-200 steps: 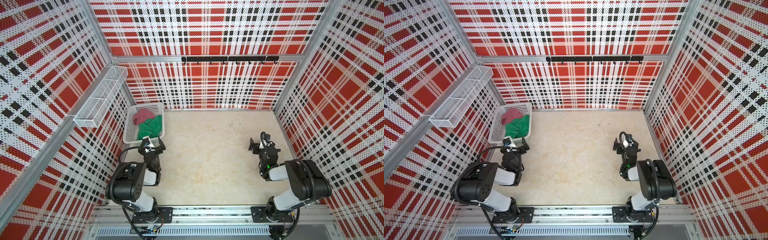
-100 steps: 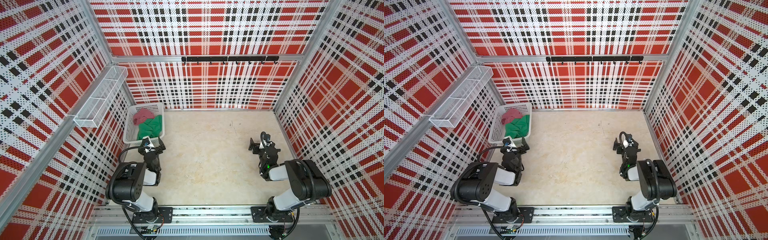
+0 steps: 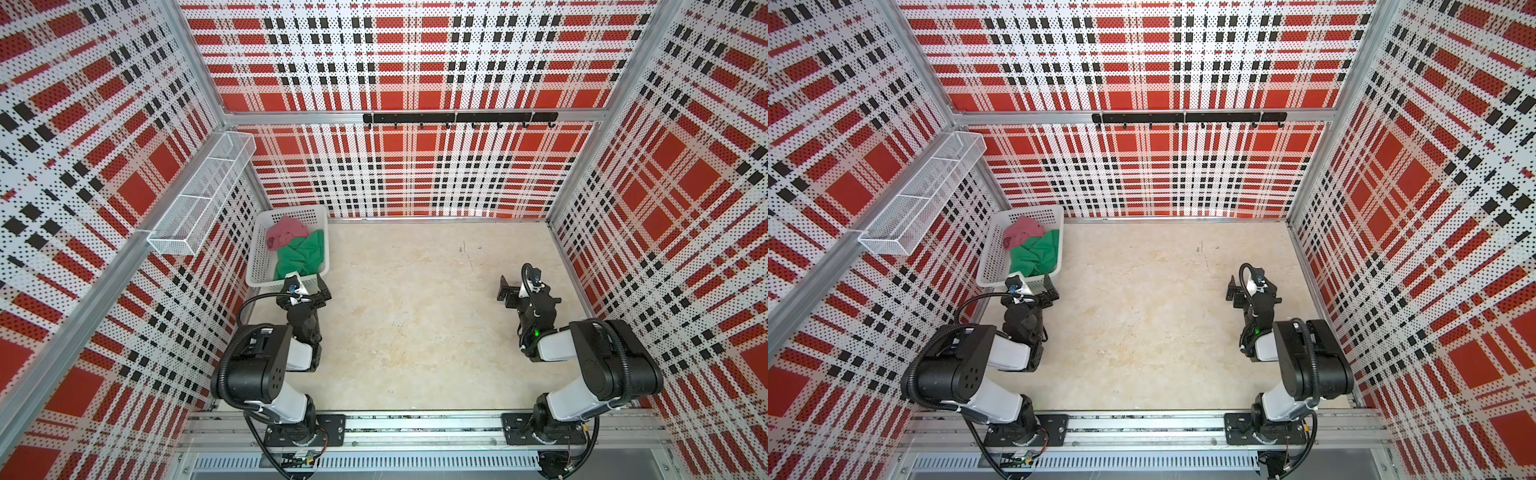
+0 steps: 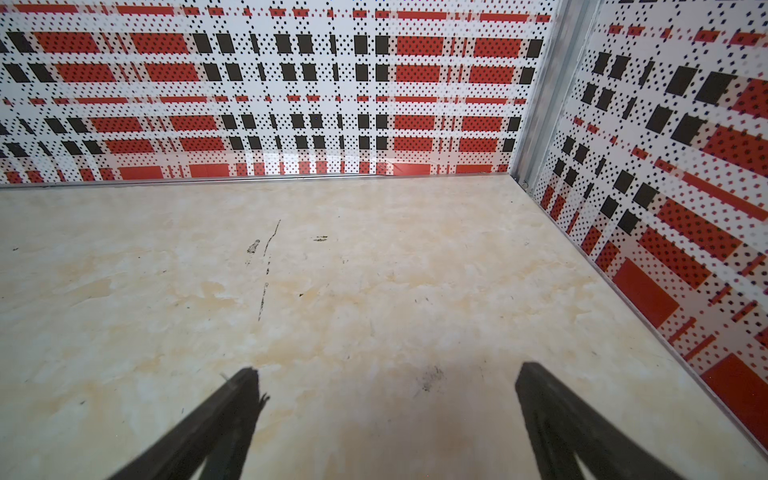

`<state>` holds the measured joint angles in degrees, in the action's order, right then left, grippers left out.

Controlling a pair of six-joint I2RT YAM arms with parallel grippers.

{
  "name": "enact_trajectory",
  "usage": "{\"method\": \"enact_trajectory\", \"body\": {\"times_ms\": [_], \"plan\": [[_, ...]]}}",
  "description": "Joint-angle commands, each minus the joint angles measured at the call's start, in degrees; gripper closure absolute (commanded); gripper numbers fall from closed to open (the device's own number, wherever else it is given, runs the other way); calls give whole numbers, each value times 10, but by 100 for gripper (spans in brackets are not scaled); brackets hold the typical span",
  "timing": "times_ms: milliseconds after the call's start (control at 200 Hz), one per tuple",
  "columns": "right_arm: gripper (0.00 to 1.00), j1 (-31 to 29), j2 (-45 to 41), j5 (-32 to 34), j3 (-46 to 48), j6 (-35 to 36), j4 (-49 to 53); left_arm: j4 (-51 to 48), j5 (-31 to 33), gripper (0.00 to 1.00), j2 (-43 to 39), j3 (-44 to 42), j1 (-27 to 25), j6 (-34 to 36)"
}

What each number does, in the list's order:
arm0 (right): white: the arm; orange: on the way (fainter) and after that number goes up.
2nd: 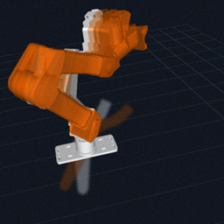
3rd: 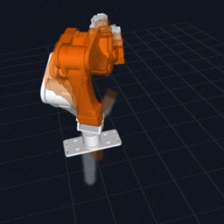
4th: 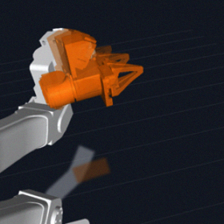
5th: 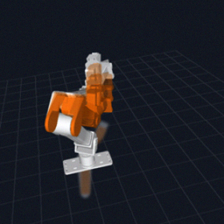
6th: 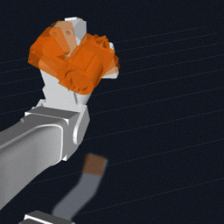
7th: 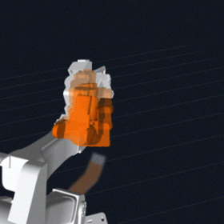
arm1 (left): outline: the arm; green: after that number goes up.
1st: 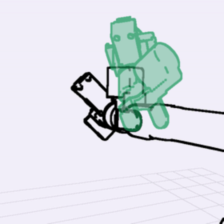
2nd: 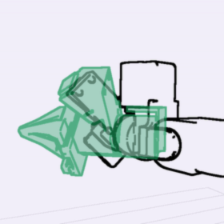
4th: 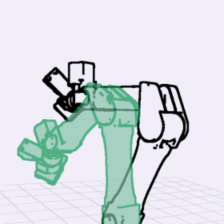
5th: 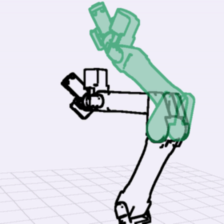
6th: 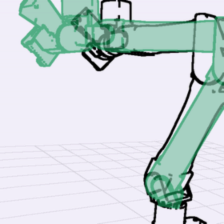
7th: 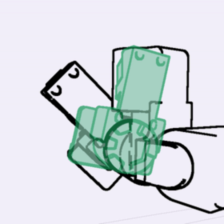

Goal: Fold and stack the tank tops

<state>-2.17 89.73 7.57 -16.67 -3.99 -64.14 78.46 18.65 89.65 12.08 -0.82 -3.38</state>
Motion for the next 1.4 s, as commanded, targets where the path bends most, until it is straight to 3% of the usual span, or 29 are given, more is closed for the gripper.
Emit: {"method": "enact_trajectory", "body": {"times_ms": [0,65,145,251,416,511,616,777,902,1062,1153,1248,1308,1358,1393], "plan": [[0,6,-25,4,-20,-6,35,27,15,0,-12,-10,0,1],[0,6,-84,13,-85,-11,202,-78,61,0,-104,4,-4,-10],[0,4,-122,4,-134,-20,303,-229,87,1,-212,46,-4,-36],[0,-27,-167,47,-190,-51,434,-416,87,1,-252,156,-4,-79],[0,-59,-198,62,-268,-133,638,-614,-31,3,-151,328,49,-150],[0,-70,-206,30,-278,-153,695,-673,-62,6,-71,421,67,-150],[0,-88,-215,6,-263,-167,715,-669,-107,9,4,486,95,-175],[0,-109,-225,6,-237,-179,735,-792,-101,10,128,625,124,-200],[0,-110,-235,1,-217,-182,731,-803,-82,9,168,633,125,-203],[0,-110,-233,-5,-227,-175,744,-796,-90,23,192,611,123,-221],[0,-111,-235,-2,-228,-174,743,-785,-87,39,190,597,121,-223],[0,-111,-234,-5,-226,-176,742,-781,-85,65,179,592,120,-221],[0,-110,-232,-7,-225,-180,740,-781,-86,88,166,591,118,-217],[0,-111,-231,-9,-225,-183,739,-781,-79,100,150,591,113,-211],[0,-111,-230,-9,-224,-184,736,-782,-73,100,136,592,108,-207]]}}
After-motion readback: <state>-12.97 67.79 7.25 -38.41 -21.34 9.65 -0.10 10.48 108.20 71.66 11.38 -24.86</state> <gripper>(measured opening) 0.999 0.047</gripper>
